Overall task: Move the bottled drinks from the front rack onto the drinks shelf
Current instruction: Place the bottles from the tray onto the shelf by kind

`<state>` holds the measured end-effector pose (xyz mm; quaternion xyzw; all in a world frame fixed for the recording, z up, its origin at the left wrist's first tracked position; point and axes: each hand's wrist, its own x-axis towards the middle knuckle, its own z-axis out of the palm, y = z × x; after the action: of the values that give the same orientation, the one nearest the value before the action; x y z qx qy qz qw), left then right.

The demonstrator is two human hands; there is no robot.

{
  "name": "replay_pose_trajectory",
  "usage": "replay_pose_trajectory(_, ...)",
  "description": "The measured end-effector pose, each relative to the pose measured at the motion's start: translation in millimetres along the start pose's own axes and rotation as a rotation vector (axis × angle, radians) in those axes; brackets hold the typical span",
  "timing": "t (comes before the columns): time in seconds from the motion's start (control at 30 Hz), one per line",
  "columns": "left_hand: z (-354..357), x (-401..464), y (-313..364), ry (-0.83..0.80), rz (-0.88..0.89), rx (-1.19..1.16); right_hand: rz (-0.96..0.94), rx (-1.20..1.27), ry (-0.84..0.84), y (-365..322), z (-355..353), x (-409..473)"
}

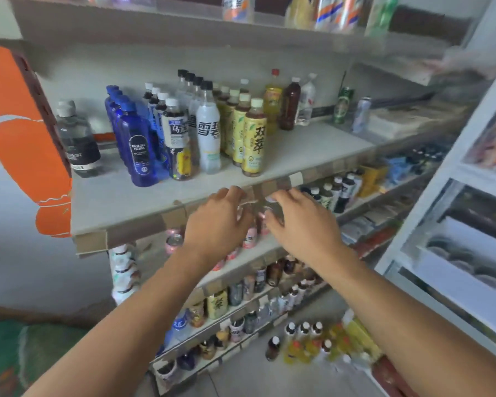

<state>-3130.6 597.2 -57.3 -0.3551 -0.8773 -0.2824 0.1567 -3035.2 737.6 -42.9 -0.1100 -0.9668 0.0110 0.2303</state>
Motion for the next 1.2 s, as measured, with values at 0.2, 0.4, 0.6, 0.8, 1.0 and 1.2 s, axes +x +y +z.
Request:
replay_pose_trajectory(0.2,66,-8,111,-0.112,0.170,-0.041,0.167,-0.055,-0.024,106,-34,-79)
replay_pose_trajectory(0.4,116,-13,199,-0.197,0.330,-0.106,0.345,-0.115,-0.037,182,-58,-145)
replay_pose_trajectory(0.6,156,-10,251,-0.285,0.456,-0.127,0.544,-0.110,-0.066,232,-60,-180)
replay_pose_trajectory(0.8,203,16,280,-0.364,0.538,-0.156,0.682,-0.110,-0.107,275,-43,-185)
replay_pose_trajectory(1.0,253,55,298,-0.448,0.592,-0.228,0.816,-0.109,-0.145,317,-29,-174)
replay_pose_trajectory(1.2,301,83,312,-0.512,0.639,-0.272,0.947,-0.111,-0.198,352,-11,-167)
